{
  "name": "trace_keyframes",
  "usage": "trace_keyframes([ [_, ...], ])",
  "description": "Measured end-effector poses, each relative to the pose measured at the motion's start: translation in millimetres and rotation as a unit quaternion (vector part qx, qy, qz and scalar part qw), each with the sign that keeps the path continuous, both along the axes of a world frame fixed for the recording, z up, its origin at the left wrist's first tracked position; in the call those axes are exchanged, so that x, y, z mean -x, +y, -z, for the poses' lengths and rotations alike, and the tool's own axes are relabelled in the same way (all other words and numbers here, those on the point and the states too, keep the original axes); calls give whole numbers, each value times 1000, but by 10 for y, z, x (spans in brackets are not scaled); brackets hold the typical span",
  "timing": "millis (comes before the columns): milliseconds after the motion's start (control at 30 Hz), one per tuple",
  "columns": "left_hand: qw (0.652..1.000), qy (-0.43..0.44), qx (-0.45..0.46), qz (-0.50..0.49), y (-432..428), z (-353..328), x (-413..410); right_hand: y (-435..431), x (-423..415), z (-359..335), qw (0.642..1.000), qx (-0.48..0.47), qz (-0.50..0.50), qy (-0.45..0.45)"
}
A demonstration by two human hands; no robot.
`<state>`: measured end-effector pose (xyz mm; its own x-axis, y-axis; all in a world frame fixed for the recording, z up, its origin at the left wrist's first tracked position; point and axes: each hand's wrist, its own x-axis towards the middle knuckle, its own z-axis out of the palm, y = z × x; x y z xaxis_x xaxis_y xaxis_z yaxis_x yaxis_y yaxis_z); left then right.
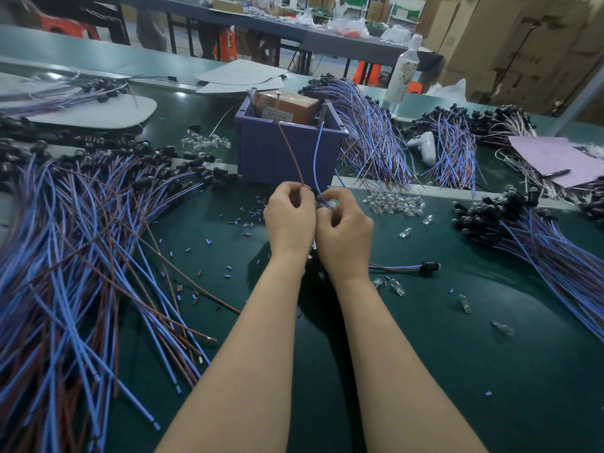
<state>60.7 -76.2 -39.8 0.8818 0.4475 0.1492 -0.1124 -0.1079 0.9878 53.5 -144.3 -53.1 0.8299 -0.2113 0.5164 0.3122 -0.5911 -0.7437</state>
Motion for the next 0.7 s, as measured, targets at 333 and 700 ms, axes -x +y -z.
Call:
trace_keyframes([
  [333,1000,18,-1,2,18,-6,-26,10,-9,11,1000,2,-1,-4],
  [700,1000,18,1,18,30,-1,-40,11,6,-2,1000,3,-5,-10],
])
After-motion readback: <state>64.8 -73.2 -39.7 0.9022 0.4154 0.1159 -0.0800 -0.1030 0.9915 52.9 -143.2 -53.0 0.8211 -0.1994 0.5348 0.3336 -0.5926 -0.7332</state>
